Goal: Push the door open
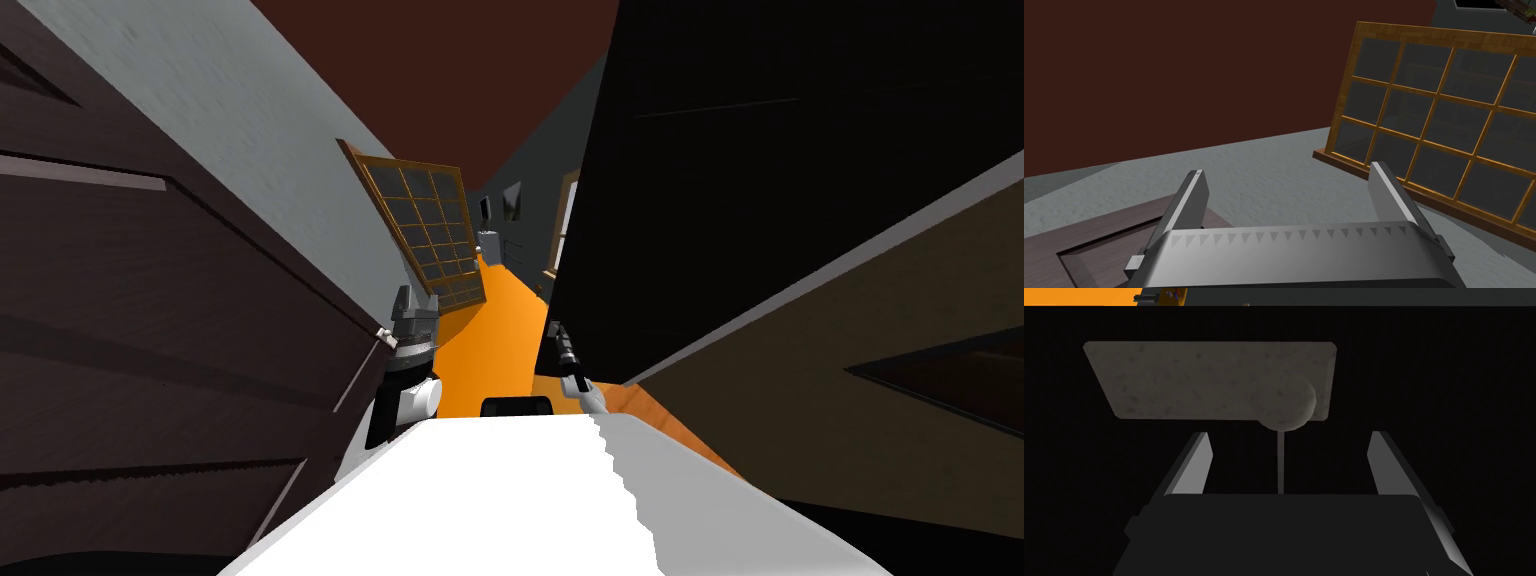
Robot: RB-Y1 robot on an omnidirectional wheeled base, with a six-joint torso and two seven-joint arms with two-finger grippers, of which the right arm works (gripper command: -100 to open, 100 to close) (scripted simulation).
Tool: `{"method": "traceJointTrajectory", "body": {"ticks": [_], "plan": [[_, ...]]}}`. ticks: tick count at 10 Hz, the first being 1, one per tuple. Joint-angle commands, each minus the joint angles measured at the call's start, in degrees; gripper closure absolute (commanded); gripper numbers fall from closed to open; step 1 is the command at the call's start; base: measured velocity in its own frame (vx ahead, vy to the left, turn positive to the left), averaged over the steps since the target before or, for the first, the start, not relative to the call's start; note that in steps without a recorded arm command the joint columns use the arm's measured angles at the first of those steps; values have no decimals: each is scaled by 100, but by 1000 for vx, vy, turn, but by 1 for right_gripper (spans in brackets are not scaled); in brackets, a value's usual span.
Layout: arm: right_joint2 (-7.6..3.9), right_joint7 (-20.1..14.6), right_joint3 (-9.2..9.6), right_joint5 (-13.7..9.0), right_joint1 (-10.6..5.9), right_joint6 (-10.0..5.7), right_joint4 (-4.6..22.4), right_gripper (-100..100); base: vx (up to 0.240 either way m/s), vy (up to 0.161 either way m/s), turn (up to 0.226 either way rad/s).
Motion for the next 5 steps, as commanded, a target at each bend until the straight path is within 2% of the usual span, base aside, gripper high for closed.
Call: {"method": "traceJointTrajectory", "body": {"ticks": [1,2,3,4,5], "plan": [[48,10,-22,-9,2,-37,19,-100,206,-16,33],[97,13,-34,-14,6,-53,24,-100,202,6,19],[71,15,-28,-12,7,-52,35,-100,84,3,-12],[71,15,-28,-12,7,-52,35,100,-18,1,11],[71,15,-28,-12,7,-52,35,100,-31,-2,8]]}}
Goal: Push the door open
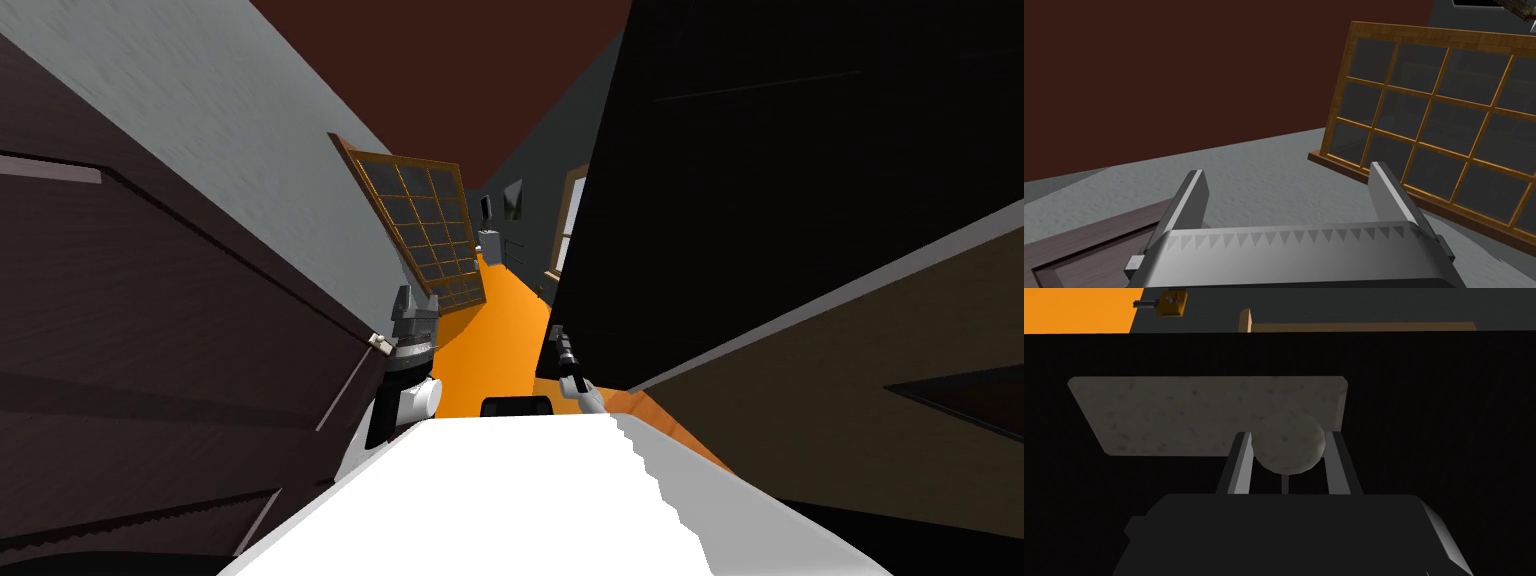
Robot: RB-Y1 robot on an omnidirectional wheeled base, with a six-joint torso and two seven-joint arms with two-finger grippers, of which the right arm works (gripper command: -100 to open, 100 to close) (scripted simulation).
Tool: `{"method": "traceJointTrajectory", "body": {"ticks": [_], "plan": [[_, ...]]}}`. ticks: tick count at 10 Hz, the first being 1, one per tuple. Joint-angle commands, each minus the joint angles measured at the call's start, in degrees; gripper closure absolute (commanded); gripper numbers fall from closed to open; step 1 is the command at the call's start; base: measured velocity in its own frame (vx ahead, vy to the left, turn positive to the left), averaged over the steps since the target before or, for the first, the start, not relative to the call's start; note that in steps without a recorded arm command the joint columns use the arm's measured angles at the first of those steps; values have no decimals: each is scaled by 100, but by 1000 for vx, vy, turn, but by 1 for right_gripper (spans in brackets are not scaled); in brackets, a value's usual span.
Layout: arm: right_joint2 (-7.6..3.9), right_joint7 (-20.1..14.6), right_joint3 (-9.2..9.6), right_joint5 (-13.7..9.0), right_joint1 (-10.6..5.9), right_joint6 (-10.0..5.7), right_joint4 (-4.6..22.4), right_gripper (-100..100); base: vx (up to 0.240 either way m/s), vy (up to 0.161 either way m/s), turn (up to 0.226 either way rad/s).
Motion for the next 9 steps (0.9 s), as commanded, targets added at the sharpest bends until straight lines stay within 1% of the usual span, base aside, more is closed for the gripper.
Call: {"method": "traceJointTrajectory", "body": {"ticks": [1,4,5,9], "plan": [[4,0,2,1,9,0,5,100,-21,-2,4],[4,0,2,1,9,0,5,100,-6,0,-1],[-54,29,-68,-42,12,26,11,100,84,23,-27],[-140,82,-225,-143,6,57,3,100,163,51,-44]]}}
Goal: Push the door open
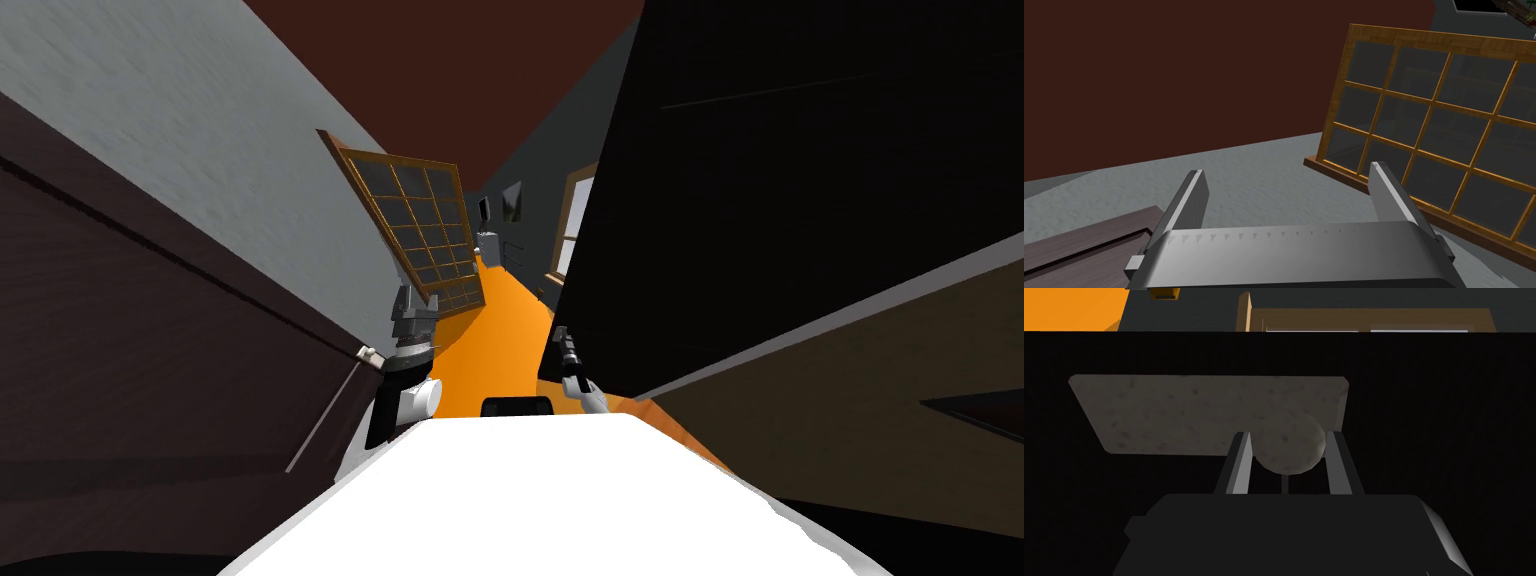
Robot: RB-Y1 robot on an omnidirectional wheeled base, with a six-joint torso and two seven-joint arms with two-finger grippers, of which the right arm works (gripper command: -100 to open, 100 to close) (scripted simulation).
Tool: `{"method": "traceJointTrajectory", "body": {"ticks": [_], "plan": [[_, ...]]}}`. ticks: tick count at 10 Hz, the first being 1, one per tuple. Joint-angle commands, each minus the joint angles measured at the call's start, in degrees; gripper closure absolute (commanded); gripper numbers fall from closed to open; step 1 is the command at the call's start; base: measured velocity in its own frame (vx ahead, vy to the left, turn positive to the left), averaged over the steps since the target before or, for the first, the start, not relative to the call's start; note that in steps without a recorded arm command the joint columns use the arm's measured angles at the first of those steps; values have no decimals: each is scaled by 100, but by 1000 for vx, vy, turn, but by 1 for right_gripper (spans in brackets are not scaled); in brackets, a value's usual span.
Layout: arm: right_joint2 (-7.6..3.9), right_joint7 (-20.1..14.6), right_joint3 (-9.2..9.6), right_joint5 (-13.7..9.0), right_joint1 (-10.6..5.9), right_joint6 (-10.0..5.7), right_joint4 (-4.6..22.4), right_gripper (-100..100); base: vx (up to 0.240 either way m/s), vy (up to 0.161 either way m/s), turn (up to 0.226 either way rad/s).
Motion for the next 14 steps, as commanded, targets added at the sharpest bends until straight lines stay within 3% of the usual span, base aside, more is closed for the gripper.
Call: {"method": "traceJointTrajectory", "body": {"ticks": [1,4,9,10,14], "plan": [[-30,19,-39,-17,66,24,-170,100,114,47,-20],[-82,95,-264,-161,57,68,-180,100,177,82,-62],[-43,185,-532,-332,46,121,-194,100,180,53,-62],[-60,164,-491,-307,43,102,-138,100,73,21,-23],[-153,225,-688,-417,57,110,-162,100,173,26,-38]]}}
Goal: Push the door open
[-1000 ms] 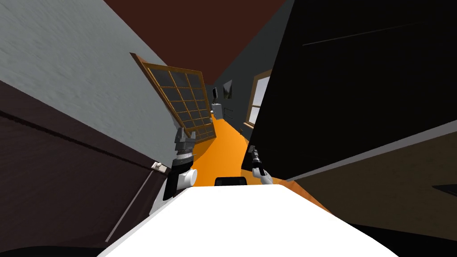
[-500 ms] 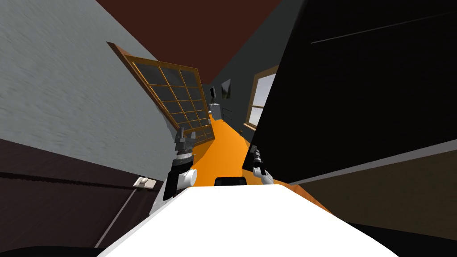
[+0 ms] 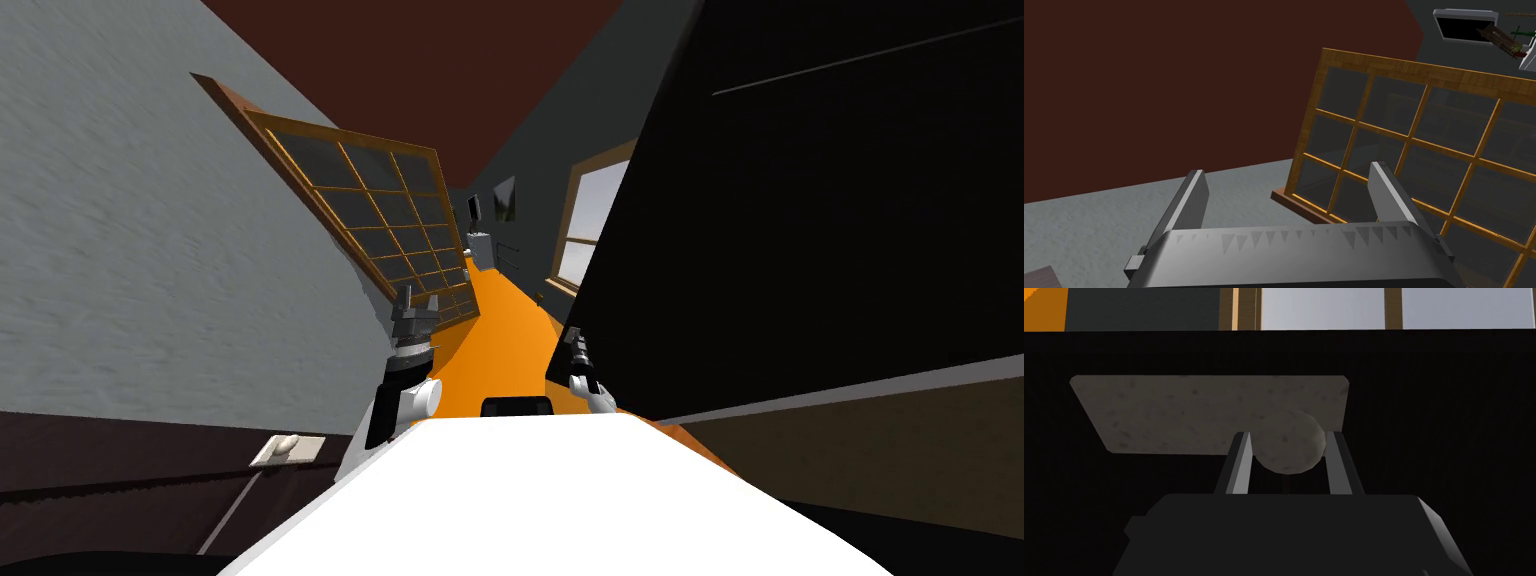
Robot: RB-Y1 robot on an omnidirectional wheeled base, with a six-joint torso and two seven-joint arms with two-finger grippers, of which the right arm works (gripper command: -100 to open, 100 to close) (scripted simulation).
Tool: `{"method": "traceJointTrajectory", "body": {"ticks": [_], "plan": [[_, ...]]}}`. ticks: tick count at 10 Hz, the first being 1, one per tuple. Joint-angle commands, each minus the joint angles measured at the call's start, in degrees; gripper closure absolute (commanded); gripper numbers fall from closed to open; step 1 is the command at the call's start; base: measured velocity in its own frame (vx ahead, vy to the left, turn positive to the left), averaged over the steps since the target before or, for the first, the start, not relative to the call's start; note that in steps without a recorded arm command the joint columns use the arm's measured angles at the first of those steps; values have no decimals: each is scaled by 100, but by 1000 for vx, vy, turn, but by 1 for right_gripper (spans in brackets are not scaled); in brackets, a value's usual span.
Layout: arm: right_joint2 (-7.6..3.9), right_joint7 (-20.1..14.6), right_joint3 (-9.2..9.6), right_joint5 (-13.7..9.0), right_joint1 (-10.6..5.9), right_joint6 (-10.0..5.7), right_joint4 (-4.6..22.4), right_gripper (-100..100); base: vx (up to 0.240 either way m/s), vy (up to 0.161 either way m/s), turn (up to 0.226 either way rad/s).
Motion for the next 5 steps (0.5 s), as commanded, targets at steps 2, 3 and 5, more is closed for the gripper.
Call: {"method": "traceJointTrajectory", "body": {"ticks": [2,3,5], "plan": [[-69,66,-180,-96,-13,-65,21,100,188,35,-42],[-80,87,-243,-131,-7,-64,20,100,204,33,-65],[-93,129,-368,-200,3,-64,17,100,196,21,-43]]}}
